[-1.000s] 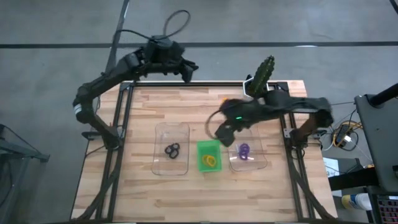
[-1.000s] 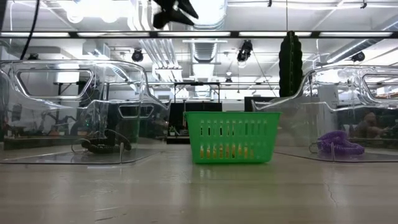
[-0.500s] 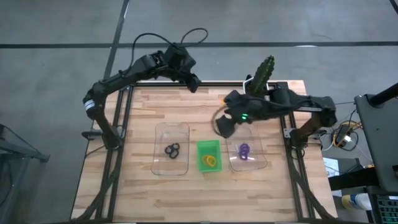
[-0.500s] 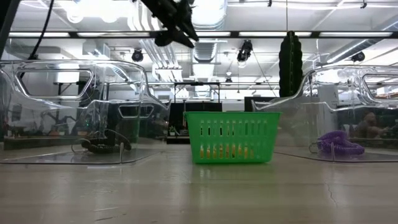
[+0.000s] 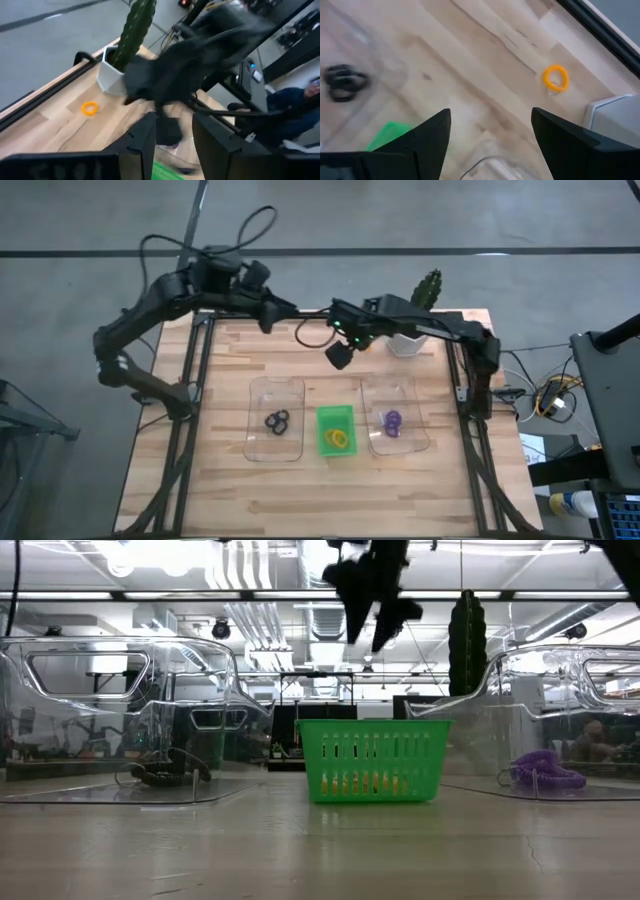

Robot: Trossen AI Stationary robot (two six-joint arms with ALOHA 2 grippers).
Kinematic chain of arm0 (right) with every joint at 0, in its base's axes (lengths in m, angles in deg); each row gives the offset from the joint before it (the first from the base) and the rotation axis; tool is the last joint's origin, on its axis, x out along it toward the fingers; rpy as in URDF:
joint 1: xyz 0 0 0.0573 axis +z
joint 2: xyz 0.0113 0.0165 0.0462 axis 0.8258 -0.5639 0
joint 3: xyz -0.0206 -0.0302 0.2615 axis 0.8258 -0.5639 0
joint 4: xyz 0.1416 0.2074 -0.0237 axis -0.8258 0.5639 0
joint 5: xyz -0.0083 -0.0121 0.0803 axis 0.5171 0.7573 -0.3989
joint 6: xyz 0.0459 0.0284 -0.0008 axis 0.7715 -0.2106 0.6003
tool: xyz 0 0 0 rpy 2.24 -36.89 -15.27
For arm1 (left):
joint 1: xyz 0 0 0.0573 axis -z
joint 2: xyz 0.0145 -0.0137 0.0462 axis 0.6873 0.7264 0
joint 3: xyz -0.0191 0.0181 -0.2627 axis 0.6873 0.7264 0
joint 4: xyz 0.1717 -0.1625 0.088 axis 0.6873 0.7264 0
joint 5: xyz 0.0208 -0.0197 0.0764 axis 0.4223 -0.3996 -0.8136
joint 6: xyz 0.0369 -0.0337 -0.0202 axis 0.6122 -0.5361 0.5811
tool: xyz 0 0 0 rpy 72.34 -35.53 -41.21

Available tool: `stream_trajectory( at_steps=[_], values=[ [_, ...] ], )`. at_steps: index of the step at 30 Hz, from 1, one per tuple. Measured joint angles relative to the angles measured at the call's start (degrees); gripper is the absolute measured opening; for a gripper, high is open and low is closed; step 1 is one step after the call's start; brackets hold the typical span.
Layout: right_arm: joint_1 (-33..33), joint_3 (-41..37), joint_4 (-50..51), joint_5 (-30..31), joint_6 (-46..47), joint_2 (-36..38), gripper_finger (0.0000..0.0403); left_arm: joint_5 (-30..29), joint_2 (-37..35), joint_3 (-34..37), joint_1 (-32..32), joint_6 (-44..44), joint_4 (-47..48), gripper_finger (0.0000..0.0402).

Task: Sort spring keychains
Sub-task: Put the yellow spring keychain into the green bin

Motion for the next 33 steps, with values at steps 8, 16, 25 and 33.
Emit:
stream_trajectory(
  at_steps=[8,16,25,33],
  values=[
    [-6.8,0.2,1.3,-2.3,-4.8,-9.0,0.0269,-0.4,-4.0,0.0,0.4,-1.2,0.1,0.0122],
    [-11.4,0.2,1.3,-5.6,-7.4,-16.1,0.0269,-0.3,-5.7,0.0,0.7,-2.6,0.2,0.0122],
    [-14.2,0.2,1.4,-10.1,-7.8,-19.9,0.0269,0.3,-6.0,0.0,0.7,-2.3,0.2,0.0122],
    [-17.0,0.0,1.7,-11.9,-8.2,-22.7,0.0269,1.4,-6.0,0.0,0.7,-1.9,0.0,0.0122]
  ],
)
